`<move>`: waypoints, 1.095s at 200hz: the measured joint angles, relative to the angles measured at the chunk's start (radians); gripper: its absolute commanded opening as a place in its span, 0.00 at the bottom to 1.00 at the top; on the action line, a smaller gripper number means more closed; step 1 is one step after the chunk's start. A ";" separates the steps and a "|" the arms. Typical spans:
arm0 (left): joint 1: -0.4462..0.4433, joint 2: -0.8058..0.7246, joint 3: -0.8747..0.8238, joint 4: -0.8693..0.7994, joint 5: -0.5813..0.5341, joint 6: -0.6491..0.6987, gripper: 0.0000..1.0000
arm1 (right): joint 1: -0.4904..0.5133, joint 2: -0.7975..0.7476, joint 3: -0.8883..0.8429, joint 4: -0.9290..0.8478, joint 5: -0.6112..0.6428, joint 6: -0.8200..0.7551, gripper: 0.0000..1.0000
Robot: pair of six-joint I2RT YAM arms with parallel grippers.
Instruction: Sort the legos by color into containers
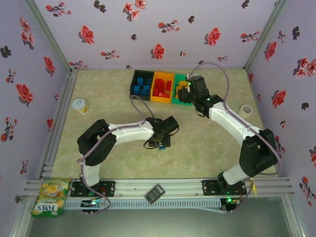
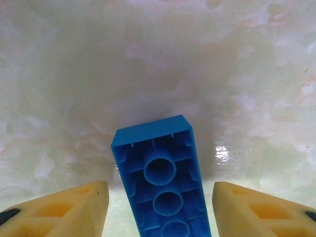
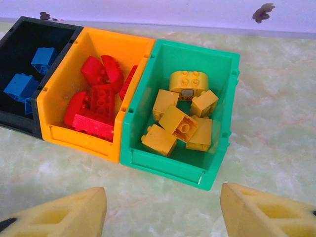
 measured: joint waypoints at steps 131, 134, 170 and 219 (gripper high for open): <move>0.022 0.014 0.011 -0.044 -0.028 0.069 0.35 | -0.003 -0.015 -0.019 0.000 0.000 0.000 0.62; 0.025 0.013 0.011 -0.046 -0.031 0.073 0.35 | -0.003 -0.016 -0.019 0.000 0.000 0.000 0.62; 0.063 -0.042 0.011 -0.080 -0.061 0.109 0.35 | -0.003 -0.029 -0.021 0.000 0.000 0.000 0.62; 0.137 -0.124 0.012 -0.095 -0.082 0.178 0.35 | -0.003 -0.045 -0.023 0.000 0.000 0.000 0.62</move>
